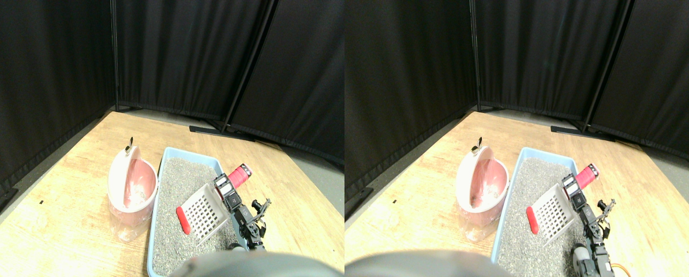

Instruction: Scoop (unimanual)

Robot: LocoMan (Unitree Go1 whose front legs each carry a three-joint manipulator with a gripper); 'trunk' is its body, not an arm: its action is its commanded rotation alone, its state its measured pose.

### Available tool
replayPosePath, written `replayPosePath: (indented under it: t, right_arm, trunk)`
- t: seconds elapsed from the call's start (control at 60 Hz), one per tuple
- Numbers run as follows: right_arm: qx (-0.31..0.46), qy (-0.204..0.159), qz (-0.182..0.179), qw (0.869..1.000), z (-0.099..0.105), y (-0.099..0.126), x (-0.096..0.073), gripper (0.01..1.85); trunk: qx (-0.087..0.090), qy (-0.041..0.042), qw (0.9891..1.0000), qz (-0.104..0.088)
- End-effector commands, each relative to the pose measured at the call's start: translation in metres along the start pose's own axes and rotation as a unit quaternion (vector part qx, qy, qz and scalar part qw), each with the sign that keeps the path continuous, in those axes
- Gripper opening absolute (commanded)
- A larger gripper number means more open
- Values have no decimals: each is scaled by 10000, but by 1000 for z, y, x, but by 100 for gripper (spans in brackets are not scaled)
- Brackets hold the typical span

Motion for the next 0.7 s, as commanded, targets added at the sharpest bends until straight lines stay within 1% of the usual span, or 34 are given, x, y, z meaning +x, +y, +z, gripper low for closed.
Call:
replayPosePath:
  t: [0.017, 0.067, 0.15, 0.283, 0.317, 0.367, 0.383, 0.4, 0.417, 0.433, 0.45, 0.467, 0.483, 0.5, 0.517, 0.533, 0.55, 0.6, 0.633, 0.7]
  right_arm:
    - [77, 121, 561, 9983, -6, 10, -1, 6]
    - [40, 52, 528, 9986, -3, 3, -1, 6]
    - [134, 40, 445, 9989, 0, -2, -1, 6]
    - [408, 56, 192, 9990, 5, -11, -2, 6]
    - [470, 82, 161, 9987, 5, -12, -2, 6]
    - [740, 233, 31, 9970, 6, -16, -3, 6]
    - [893, 262, -23, 9957, 7, -18, -3, 19]
    - [1261, 331, -166, 9913, 9, -20, -4, 16]
    - [1511, 376, -265, 9874, 10, -20, -4, 9]
    - [1700, 452, -345, 9838, 11, -22, -4, 13]
    - [1801, 502, -376, 9816, 13, -25, -4, 13]
    - [1880, 501, -382, 9801, 14, -26, -5, 6]
    - [1964, 486, -379, 9786, 15, -27, -5, 6]
    - [2189, 433, -390, 9740, 16, -29, -5, 6]
    - [2189, 433, -390, 9740, 16, -29, -5, 6]
    - [2395, 418, -424, 9691, 17, -32, -5, 6]
    - [2502, 562, -560, 9649, 20, -35, -5, 6]
    - [2597, 574, -608, 9621, 21, -39, -6, 6]
    - [2737, 695, -732, 9565, 23, -43, -6, 6]
    - [2781, 719, -750, 9549, 23, -47, -8, 6]
  trunk:
    - [-21, 108, 9999, 99]
    - [-27, 104, 9999, 98]
    - [-32, 106, 9999, 89]
    - [-31, 105, 9999, 86]
    - [-32, 102, 9999, 80]
    - [-32, 102, 9999, 80]
    - [-35, 102, 9999, 75]
    - [-35, 102, 9999, 75]
    - [-35, 102, 9999, 75]
    - [-35, 102, 9999, 75]
    - [-30, 99, 9999, 76]
    - [-30, 99, 9999, 76]
    - [-28, 110, 9999, 71]
    - [-28, 110, 9999, 71]
    - [-28, 116, 9999, 67]
    - [-28, 116, 9999, 67]
    - [-25, 126, 9999, 61]
    - [-27, 122, 9999, 60]
    - [-28, 122, 9999, 53]
    - [-37, 136, 9999, 42]
